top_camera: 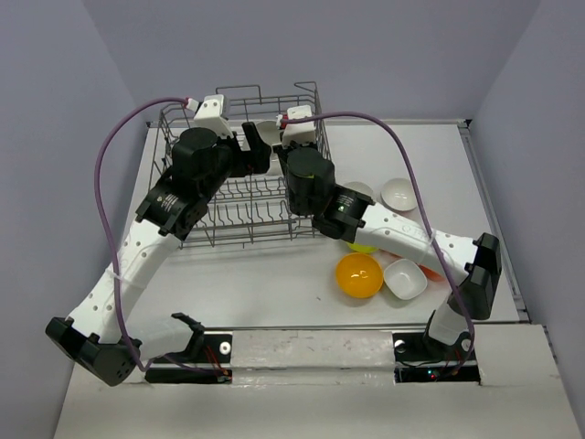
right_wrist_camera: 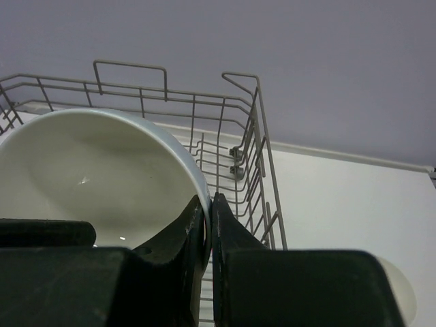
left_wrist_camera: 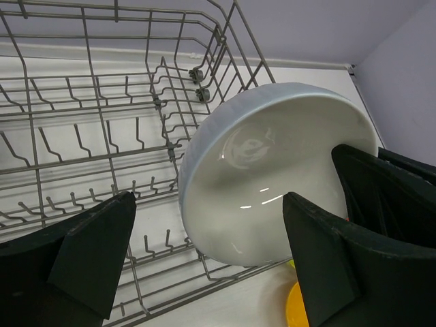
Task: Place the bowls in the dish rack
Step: Pass from the right arm to the left
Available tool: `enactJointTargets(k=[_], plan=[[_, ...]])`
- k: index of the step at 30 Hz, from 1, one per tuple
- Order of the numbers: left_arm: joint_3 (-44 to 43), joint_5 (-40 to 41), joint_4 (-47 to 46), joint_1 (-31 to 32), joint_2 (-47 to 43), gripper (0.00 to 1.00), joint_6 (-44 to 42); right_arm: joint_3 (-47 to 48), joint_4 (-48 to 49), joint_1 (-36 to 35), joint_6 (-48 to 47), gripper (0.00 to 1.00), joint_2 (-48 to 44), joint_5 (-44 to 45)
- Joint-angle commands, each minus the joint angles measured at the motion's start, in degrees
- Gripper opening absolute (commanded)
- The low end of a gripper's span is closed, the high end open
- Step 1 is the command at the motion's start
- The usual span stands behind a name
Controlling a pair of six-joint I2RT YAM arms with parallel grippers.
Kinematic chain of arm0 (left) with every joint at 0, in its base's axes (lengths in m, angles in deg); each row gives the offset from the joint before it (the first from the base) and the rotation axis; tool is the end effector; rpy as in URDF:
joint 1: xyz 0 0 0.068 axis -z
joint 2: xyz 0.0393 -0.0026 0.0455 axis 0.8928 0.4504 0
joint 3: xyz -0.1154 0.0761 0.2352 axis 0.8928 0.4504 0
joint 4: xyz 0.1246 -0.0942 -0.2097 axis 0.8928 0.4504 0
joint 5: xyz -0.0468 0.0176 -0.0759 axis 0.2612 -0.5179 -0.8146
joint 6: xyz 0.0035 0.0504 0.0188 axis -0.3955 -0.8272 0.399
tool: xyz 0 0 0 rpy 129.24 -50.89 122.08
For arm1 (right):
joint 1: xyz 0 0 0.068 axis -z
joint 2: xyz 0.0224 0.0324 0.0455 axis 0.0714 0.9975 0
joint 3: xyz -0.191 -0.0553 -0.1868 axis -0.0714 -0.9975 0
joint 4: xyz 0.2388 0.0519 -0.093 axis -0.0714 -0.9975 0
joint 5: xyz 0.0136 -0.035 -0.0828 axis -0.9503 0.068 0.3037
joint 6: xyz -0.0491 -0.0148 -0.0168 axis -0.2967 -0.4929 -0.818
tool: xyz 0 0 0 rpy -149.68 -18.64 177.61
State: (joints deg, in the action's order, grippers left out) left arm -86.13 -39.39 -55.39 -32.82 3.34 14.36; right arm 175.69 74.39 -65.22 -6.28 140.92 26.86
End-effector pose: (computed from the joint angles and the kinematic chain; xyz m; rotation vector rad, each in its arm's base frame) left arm 0.2164 -0.1217 0.4559 0.0715 1.7092 -0.5446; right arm 0.2126 0.3232 0.4357 -0.1400 1.5509 -0.0483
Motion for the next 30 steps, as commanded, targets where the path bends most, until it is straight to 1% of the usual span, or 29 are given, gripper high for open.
enactJointTargets(k=[1, 6, 8, 10, 11, 12, 13, 14, 15, 17, 18, 20, 22, 26, 28, 30], plan=[[0.8, 0.7, -1.7, 0.3, -0.2, 0.97, 0.2, 0.7, 15.4, -0.6, -4.8, 0.01, -3.6, 3.1], [0.9, 1.3, -1.8, 0.3, -0.2, 0.97, 0.0, 1.4, 13.8, -0.6, -3.4, 0.01, -3.5, 2.4], [0.6, 1.6, -1.5, 0.3, -0.1, 0.97, 0.0, 4.1, 11.5, -1.1, -2.7, 0.01, -2.7, 3.1], [0.5, 1.8, -1.6, 0.3, -0.1, 0.96, -0.2, 7.5, 3.9, -1.1, 0.8, 0.01, -1.0, 3.5], [0.4, 2.0, -1.6, 0.3, -0.2, 0.96, -0.2, 12.1, 0.7, -1.1, 2.6, 0.01, -0.3, 3.5], [0.4, 2.0, -1.7, 0.3, -0.2, 0.96, -0.2, 15.0, -7.7, -1.1, 4.5, 0.01, 0.7, 3.5], [0.5, 2.3, -1.8, 0.3, -0.3, 0.96, -0.2, 18.0, -11.7, -1.1, 7.7, 0.01, 2.8, 3.6], [0.5, 2.4, -1.8, 0.3, -0.3, 0.96, -0.2, 24.6, -19.5, -1.1, 9.6, 0.01, 4.1, 3.7], [0.6, 2.5, -1.8, 0.3, -0.4, 0.96, -0.2, 27.9, -23.0, -1.1, 12.5, 0.01, 5.4, 3.7], [0.7, 3.0, -1.9, 0.3, -0.4, 0.95, -0.2, 34.4, -31.9, -1.1, 14.4, 0.01, 9.2, 4.0], [0.8, 3.0, -2.1, 0.3, -0.5, 0.95, -0.2, 39.2, -33.7, -1.1, 14.9, 0.01, 10.1, 3.6], [0.7, 3.3, -2.3, 0.3, -0.5, 0.94, 0.0, 41.7, -36.4, -1.1, 16.2, 0.01, 11.5, 3.4], [0.7, 3.6, -2.5, 0.3, -0.6, 0.93, 0.2, 41.4, -37.9, -1.1, 16.9, 0.01, 11.3, 3.2], [0.8, 4.2, -3.1, 0.3, -0.9, 0.84, 0.9, 37.9, -37.9, -1.1, 19.1, 0.01, 9.9, 2.8], [0.9, 4.1, -3.2, 0.3, -0.9, 0.82, 1.8, 37.7, -38.0, -1.1, 19.6, 0.01, 9.9, 2.6], [1.2, 3.5, -3.8, 0.4, -1.1, 0.77, 2.5, 38.3, -37.9, -1.1, 19.5, 0.01, 10.3, 2.6]])
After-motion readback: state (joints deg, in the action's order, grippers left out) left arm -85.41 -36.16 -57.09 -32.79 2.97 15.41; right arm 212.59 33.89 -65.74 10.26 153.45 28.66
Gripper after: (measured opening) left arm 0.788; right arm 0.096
